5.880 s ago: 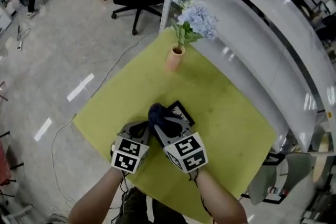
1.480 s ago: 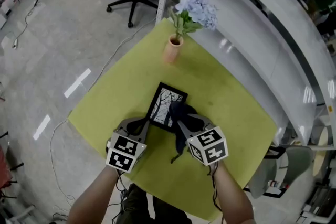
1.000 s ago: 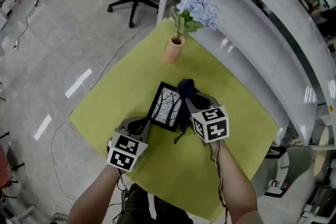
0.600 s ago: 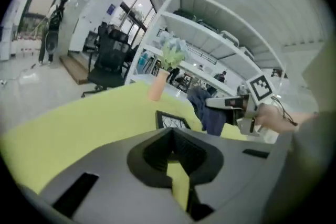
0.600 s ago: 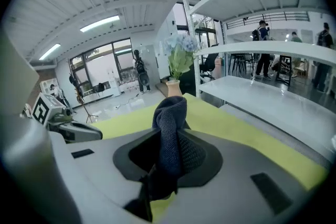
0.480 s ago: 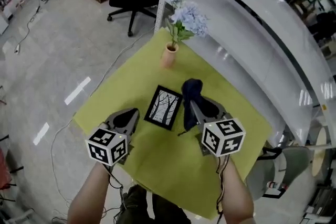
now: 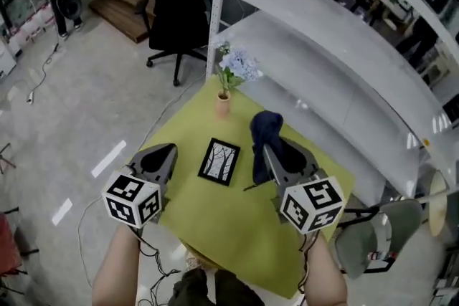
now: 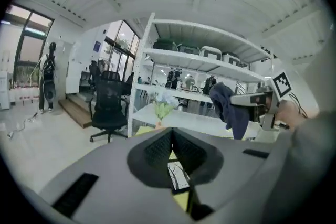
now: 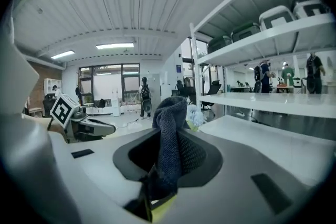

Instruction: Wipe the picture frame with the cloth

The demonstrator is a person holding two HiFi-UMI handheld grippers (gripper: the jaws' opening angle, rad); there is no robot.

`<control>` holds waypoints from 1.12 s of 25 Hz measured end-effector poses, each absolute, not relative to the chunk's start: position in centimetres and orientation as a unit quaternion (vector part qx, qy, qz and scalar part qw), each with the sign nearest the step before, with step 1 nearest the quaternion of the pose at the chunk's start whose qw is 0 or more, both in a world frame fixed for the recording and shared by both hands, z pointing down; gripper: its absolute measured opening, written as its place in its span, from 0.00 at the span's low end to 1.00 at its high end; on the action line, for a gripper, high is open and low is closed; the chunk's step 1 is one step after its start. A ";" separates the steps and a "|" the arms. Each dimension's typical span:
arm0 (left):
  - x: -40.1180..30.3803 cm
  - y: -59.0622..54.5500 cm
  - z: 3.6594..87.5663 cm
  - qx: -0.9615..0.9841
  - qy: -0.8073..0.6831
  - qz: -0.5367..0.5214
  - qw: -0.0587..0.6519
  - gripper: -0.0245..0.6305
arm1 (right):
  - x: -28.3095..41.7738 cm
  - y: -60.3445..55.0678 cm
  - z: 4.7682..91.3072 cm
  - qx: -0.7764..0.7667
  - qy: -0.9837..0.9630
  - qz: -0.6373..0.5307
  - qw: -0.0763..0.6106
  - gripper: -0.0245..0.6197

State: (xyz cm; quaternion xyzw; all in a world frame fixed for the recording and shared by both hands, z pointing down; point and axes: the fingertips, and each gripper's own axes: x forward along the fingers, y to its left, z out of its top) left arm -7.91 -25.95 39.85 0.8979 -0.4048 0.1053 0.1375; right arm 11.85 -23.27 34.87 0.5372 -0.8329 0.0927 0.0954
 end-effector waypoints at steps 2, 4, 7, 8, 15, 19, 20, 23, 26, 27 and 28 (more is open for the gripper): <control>-7.8 -24.8 36.5 0.902 -0.404 0.100 0.113 0.05 | 11.8 -21.6 31.9 0.539 -0.835 0.075 0.083 0.18; -7.8 -23.6 33.2 0.906 -0.403 0.092 0.089 0.05 | 11.6 -19.7 29.0 0.540 -0.837 0.057 0.069 0.18; -8.0 -21.4 28.8 0.911 -0.403 0.073 0.058 0.05 | 11.6 -16.8 25.1 0.545 -0.837 0.029 0.049 0.18; -8.1 -20.6 27.5 0.911 -0.403 0.067 0.048 0.05 | 11.6 -15.8 24.0 0.547 -0.836 0.020 0.042 0.18; -8.8 -14.6 20.5 0.909 -0.415 0.042 -0.020 0.05 | 11.1 -9.0 18.4 0.552 -0.834 -0.023 0.010 0.18; -8.8 -11.4 18.5 0.908 -0.416 0.020 -0.038 0.05 | 10.7 -5.7 17.5 0.552 -0.832 -0.043 0.024 0.18; -8.9 -10.7 18.2 0.908 -0.417 0.017 -0.043 0.05 | 10.6 -5.0 17.5 0.552 -0.832 -0.044 0.025 0.18; -8.8 -9.1 18.0 0.908 -0.415 0.016 -0.051 0.05 | 10.5 -3.3 17.7 0.547 -0.836 -0.040 0.023 0.18; -8.9 -7.8 18.6 0.909 -0.414 0.016 -0.042 0.05 | 10.5 -1.6 18.2 0.543 -0.839 -0.026 0.020 0.18; -9.0 -7.5 19.0 0.909 -0.415 0.016 -0.036 0.05 | 10.5 -1.1 18.4 0.543 -0.839 -0.021 0.021 0.18; -9.1 -7.2 19.4 0.908 -0.418 0.016 -0.029 0.05 | 10.6 -0.7 18.6 0.544 -0.838 -0.018 0.024 0.18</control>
